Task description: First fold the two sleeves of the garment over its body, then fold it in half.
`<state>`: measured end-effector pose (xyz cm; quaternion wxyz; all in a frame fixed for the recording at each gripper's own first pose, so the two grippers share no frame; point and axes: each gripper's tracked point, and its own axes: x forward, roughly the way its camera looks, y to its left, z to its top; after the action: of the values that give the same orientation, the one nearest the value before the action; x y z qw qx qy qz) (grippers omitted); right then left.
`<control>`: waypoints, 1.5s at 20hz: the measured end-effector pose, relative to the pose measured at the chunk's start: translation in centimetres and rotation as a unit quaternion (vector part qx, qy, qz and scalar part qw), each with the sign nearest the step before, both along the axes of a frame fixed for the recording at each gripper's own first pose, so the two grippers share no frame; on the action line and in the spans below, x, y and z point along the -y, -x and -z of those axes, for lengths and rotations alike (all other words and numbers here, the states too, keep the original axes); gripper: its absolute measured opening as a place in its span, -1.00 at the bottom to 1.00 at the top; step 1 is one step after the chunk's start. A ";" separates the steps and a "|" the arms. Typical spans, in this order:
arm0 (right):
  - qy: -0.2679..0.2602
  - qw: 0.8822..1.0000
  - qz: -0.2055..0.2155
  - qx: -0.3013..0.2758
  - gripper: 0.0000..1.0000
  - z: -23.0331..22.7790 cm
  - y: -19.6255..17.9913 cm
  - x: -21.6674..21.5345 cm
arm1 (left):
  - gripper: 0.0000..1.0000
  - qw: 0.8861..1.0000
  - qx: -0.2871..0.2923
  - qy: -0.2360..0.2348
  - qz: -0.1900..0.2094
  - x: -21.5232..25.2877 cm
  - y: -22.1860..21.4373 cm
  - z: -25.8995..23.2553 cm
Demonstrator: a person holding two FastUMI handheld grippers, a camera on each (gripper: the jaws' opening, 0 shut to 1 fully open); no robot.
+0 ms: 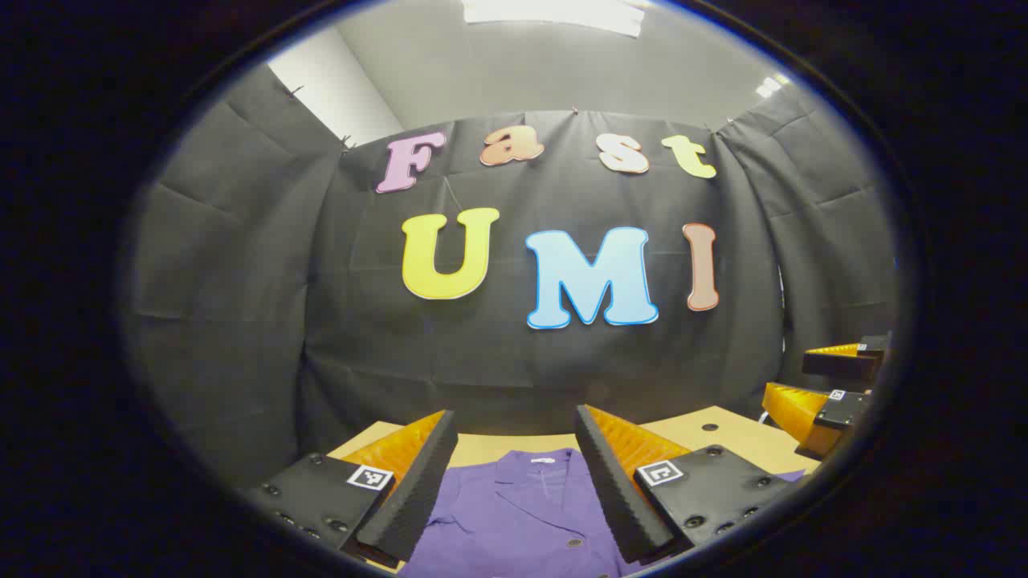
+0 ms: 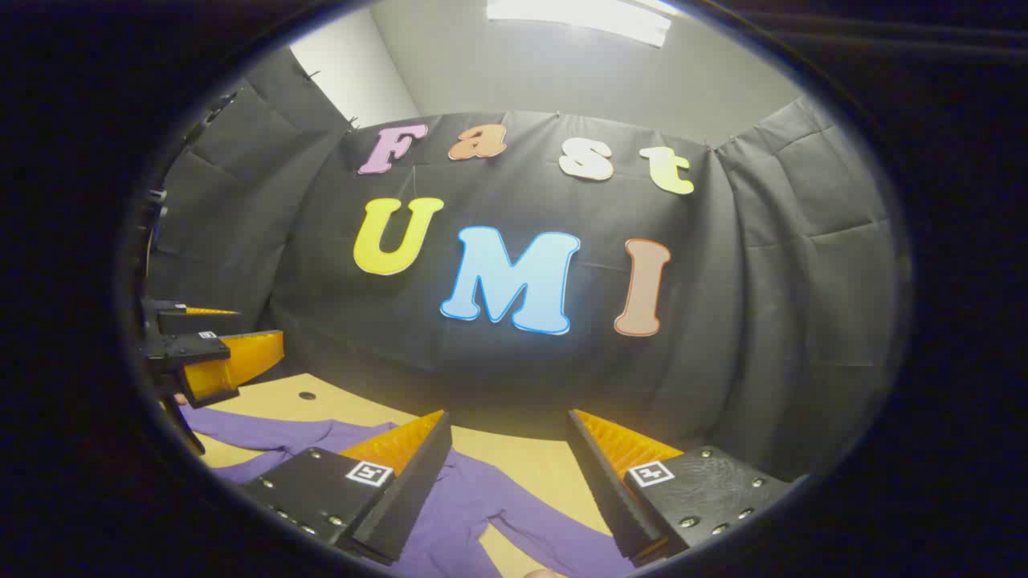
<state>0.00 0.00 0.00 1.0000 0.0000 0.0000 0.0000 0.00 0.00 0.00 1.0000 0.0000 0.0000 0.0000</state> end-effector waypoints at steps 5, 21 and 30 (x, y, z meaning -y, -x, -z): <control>-0.009 1.000 0.021 -0.005 0.82 0.6 -0.6 0.9 | 0.90 1.000 0.000 -0.007 0.011 0.0 -1.0 -0.1; -0.018 0.998 0.041 -0.049 0.82 3.3 -1.5 0.7 | 0.90 0.999 0.003 -0.011 0.033 -0.4 -3.3 0.1; -0.023 0.980 0.138 -0.144 0.82 10.0 0.4 7.1 | 0.90 0.999 -0.012 0.001 0.032 -1.6 -4.8 1.7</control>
<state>-0.43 -7.11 -10.02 0.9796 0.0228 0.1443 -0.1380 4.76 1.59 -1.67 0.9994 -0.0010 0.0118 -0.0316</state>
